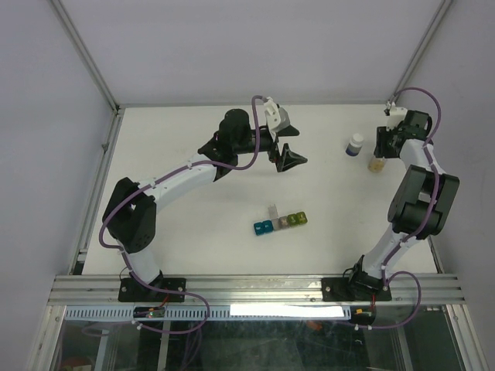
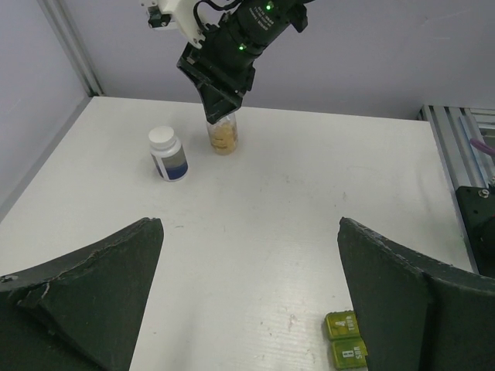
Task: Sort the pills into containers
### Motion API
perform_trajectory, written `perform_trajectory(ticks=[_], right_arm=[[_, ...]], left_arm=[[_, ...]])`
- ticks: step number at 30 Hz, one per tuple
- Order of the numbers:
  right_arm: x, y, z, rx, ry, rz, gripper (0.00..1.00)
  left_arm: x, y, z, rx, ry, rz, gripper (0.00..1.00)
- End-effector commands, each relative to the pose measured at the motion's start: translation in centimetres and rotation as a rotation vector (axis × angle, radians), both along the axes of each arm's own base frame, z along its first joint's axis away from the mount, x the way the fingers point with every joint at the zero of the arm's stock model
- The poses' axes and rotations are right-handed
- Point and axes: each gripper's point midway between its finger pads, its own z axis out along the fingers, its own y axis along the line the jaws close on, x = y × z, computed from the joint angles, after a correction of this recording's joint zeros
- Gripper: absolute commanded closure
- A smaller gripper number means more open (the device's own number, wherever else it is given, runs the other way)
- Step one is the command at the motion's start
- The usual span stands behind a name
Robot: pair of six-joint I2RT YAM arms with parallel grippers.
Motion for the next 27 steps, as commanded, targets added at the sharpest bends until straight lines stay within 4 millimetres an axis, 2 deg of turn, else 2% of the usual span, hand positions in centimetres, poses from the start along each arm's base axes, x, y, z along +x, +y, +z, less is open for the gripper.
perform_trajectory(ticks=[1,4,9,13,15,20,21,24,27], right_arm=[[-1.2,2.1,7.1,0.009,-0.135,0.090,0.88],[-2.5,6.8,10.4,0.121,-0.183,0.222,0.90],[-4.5,16.9,15.6,0.267,-0.236,0.518,0.93],[-6.4,22.2,18.2,0.407,-0.282,0.701,0.94],[-7.0,24.1,18.5,0.471,-0.300,0.756,0.96],[-8.4,27.9,17.4,0.530,-0.270,0.860,0.99],[-8.6,28.5,17.2,0.534,-0.265,0.875,0.99],[-9.4,29.5,16.5,0.558,-0.255,0.908,1.00],[-9.8,29.7,16.2,0.553,-0.254,0.925,1.00]], left_arm=[[0.2,0.3,1.6,-0.023,-0.059,-0.034,0.01],[0.2,0.8,1.6,-0.034,-0.080,-0.049,0.01],[0.9,2.3,1.4,-0.065,-0.090,-0.034,0.01],[1.4,3.3,0.8,-0.066,-0.096,-0.034,0.01],[1.5,3.5,0.1,-0.063,-0.122,-0.038,0.01],[0.7,3.9,-2.1,-0.108,-0.258,-0.059,0.01],[0.5,4.0,-1.7,-0.149,-0.310,-0.058,0.01],[0.0,4.0,-1.8,-0.199,-0.332,-0.078,0.01],[-0.1,3.7,-2.0,-0.212,-0.315,-0.099,0.01]])
